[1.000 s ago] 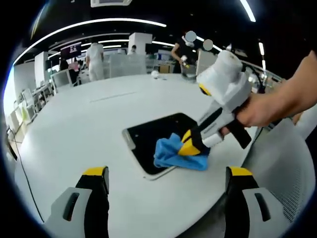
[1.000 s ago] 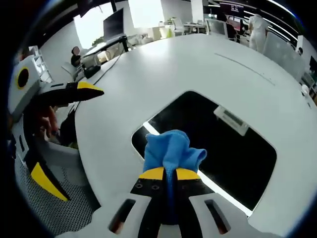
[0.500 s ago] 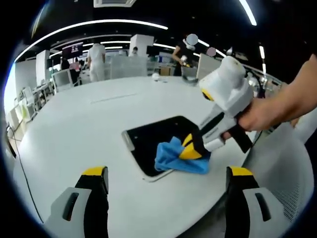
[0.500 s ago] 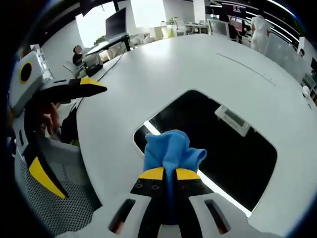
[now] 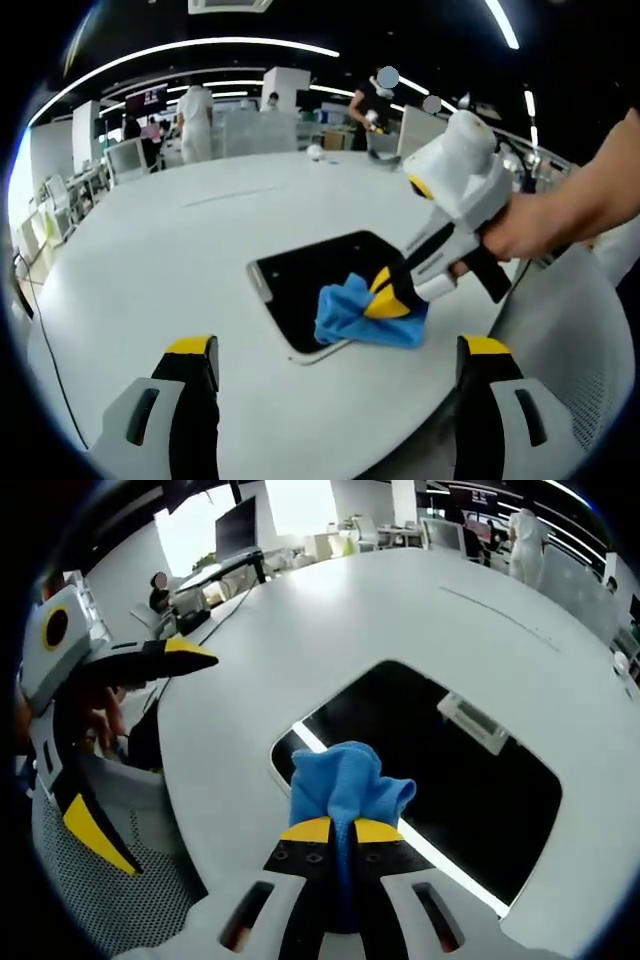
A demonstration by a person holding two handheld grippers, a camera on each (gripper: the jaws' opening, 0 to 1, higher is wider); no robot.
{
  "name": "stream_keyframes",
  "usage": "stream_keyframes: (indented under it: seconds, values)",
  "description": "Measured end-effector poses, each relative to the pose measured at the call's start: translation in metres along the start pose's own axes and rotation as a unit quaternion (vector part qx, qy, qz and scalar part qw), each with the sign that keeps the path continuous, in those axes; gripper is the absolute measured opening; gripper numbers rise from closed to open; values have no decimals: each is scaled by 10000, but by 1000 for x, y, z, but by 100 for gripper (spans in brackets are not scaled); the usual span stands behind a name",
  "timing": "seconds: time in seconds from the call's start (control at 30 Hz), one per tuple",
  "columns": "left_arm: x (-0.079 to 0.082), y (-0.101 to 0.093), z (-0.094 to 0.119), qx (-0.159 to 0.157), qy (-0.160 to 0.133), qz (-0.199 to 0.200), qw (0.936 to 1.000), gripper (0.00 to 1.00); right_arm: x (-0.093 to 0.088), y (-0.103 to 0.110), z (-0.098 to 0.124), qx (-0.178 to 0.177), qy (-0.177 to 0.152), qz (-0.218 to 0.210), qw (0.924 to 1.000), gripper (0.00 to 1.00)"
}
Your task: Wipe the mirror surface with the cleaning cloth until all visible marks leave the cleaned area.
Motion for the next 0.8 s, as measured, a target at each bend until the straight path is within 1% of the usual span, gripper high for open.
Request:
stream_keyframes:
  seconds: [0.57,0.8]
  values:
    - [-1,0,-1,-11,58,-6,10000,99,-8,-14,7,48,110,-116,9999,1]
    - [-1,0,0,0,68,13,10000,99,-14,-26,11,74,173,-155,9997,1]
Point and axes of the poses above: the point that each gripper's makers call its tool centre point, and the gripper's own axes: z roughly backward along the fingers, y roughly to its left, x roughly out of its top, the point moved 9 cm from there along z, roughly backward along the fingers, and after that the axes turned 8 degrees about -x, right-handed, at the moved point
